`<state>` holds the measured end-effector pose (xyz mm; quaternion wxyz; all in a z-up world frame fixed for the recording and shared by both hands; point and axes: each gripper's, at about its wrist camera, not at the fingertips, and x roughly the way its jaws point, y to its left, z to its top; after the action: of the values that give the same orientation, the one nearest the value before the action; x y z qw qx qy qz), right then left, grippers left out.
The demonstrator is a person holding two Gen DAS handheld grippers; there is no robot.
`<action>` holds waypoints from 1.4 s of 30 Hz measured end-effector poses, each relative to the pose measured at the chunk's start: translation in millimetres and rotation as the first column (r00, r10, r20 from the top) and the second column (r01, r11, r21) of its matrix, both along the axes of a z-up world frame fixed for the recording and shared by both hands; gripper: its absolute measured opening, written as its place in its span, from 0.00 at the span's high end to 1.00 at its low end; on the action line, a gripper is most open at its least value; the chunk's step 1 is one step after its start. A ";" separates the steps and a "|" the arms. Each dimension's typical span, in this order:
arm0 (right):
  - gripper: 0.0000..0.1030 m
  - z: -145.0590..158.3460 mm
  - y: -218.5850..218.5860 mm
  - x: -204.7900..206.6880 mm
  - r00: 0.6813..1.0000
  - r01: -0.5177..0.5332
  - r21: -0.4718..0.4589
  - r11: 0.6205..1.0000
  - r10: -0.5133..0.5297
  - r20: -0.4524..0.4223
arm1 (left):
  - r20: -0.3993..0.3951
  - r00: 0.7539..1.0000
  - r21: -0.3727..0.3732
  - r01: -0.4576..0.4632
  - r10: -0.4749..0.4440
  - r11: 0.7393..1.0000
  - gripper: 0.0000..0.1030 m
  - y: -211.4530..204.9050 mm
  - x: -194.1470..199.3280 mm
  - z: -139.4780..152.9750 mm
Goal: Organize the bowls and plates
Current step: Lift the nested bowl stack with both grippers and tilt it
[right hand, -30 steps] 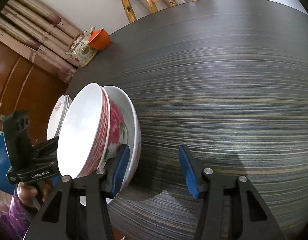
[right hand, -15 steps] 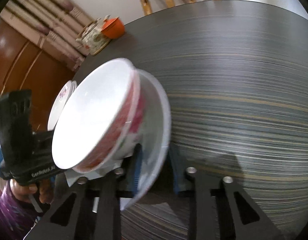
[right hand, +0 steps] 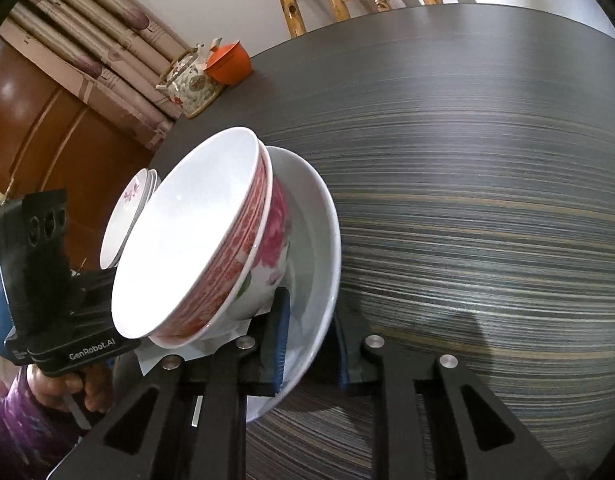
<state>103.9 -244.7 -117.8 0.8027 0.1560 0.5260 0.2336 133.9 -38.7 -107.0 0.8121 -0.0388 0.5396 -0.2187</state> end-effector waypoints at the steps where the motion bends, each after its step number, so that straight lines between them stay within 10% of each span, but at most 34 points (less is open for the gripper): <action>1: 0.79 -0.2 0.0 0.1 1.000 0.000 0.000 1.000 0.000 -0.001 | -0.006 1.000 -0.005 -0.005 0.005 1.000 0.80 0.7 0.7 0.7; 10: 0.64 -0.5 -10.6 -1.8 1.000 -0.002 0.002 1.000 0.002 -0.024 | -0.031 0.999 -0.020 -0.009 0.008 1.000 0.59 6.0 6.1 -0.9; 26: 0.54 -11.1 -58.3 -7.5 0.977 0.166 0.206 0.964 -0.133 -0.165 | -0.011 1.000 0.020 -0.007 0.007 1.000 0.64 2.9 3.5 -0.6; 33: 0.81 1.4 -46.9 9.0 0.985 0.143 0.181 0.973 -0.122 -0.125 | -0.046 0.999 -0.037 -0.010 0.008 0.999 0.82 8.6 7.4 -0.9; 42: 0.89 8.5 -28.0 17.0 0.995 0.082 0.108 0.991 -0.075 -0.067 | -0.013 1.000 -0.038 -0.018 0.018 0.999 0.83 13.1 7.6 -0.1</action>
<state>120.9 -272.7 -109.3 0.7846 0.2281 0.5306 0.2256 141.4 -25.6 -107.1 0.8098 -0.0605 0.5400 -0.2213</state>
